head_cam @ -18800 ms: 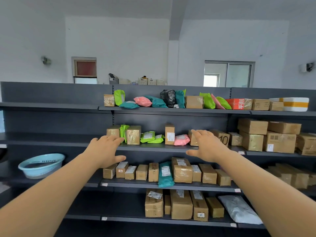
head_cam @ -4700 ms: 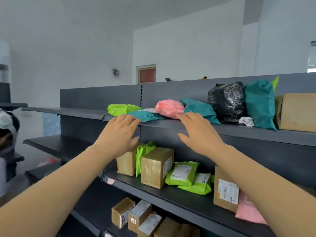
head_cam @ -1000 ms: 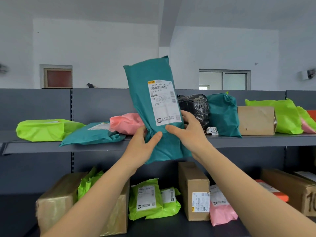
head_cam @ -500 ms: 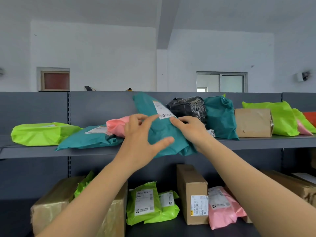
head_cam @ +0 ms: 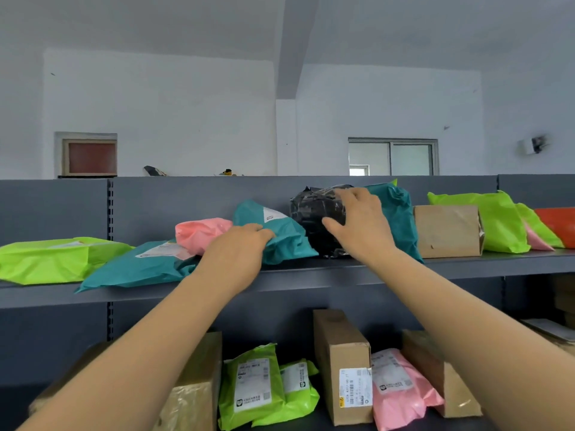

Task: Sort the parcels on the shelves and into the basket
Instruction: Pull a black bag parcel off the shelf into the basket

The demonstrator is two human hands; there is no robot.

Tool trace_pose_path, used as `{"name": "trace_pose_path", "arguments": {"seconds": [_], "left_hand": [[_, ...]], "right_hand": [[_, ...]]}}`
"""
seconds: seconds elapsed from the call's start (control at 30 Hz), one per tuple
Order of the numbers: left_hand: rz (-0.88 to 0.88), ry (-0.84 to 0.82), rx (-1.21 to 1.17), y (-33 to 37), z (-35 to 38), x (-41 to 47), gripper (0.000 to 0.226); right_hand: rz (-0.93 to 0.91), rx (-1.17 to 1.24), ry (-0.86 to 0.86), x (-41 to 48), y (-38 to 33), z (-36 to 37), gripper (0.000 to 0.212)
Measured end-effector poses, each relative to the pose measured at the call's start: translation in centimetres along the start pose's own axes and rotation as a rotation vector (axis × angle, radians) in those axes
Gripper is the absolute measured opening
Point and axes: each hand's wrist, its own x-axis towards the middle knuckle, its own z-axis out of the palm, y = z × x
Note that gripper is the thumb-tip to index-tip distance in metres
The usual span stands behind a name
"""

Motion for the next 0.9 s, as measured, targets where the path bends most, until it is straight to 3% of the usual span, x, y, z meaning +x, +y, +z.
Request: {"name": "trace_pose_path", "arguments": {"seconds": [0.13,0.3,0.47,0.57,0.77,0.9], "left_hand": [[0.022,0.003,-0.007,-0.3,0.5,0.1,0.042],[0.030,0.012,-0.016,-0.4,0.8,0.0,0.045],[0.032,0.000,-0.028,-0.3,0.8,0.1,0.044],[0.034,0.000,-0.047,-0.4,0.9,0.0,0.042],[0.004,-0.103,-0.112,0.0,-0.5,-0.3,0.045],[0.001,-0.247,-0.231,0.1,-2.1,-0.9,0.073]], "right_hand": [[-0.054,-0.327,-0.080,1.8,1.0,1.6,0.080],[0.110,-0.271,-0.266,3.3,2.1,3.2,0.082],[0.115,-0.181,-0.050,2.7,1.2,3.2,0.047],[0.093,-0.003,0.059,2.0,1.3,2.8,0.032],[0.046,0.256,0.324,0.1,0.7,1.1,0.034],[0.072,0.426,0.416,-0.4,-0.2,-0.3,0.038]]}}
